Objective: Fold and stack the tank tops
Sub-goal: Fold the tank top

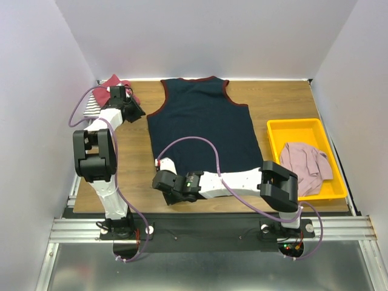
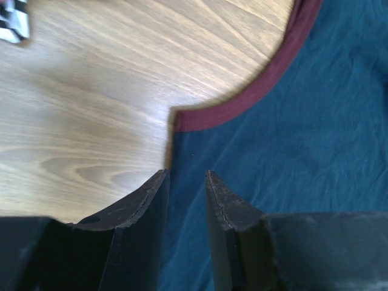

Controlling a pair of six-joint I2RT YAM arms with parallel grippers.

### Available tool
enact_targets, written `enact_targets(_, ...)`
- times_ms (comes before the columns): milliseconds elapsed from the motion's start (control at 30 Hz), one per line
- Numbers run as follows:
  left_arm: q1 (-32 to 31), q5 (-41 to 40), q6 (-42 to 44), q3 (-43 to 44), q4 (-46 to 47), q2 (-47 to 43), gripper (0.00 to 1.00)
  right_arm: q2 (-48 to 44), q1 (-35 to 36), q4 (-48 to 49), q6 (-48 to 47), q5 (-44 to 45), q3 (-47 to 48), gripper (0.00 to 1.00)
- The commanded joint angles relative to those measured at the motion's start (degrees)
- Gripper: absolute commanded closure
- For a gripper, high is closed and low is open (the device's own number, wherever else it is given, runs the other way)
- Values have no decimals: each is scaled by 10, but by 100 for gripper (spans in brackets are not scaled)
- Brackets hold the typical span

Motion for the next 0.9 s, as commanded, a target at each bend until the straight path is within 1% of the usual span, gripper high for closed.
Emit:
enact_targets(0, -5, 4, 4, 4, 18, 4, 59, -15, 4, 33, 8, -24, 6, 100)
enact_targets(133, -11, 4, 14, 19, 18, 26, 59, -13, 5, 34, 10, -25, 15, 100)
enact_targets(333, -24, -10, 41, 59, -4, 86, 58, -13, 4, 33, 11, -39, 23, 100)
enact_targets(500, -24, -20, 47, 60, 7, 99, 58, -16, 3, 33, 9, -42, 32, 100)
enact_targets(633, -24, -42, 52, 79, -5, 113, 58, -19, 3, 33, 9, -47, 35, 100)
enact_targets(733, -24, -49, 55, 83, -9, 117, 60, -22, 3, 33, 9, -50, 40, 100)
enact_targets(767, -24, -49, 56, 84, -10, 120, 64, -23, 3, 33, 9, -49, 40, 100)
enact_targets(800, -42, -48, 57, 85, -10, 122, 66, -23, 3, 33, 8, -50, 45, 100)
enact_targets(867, -44, -52, 59, 87, -10, 125, 70, -23, 2, 33, 8, -52, 48, 100)
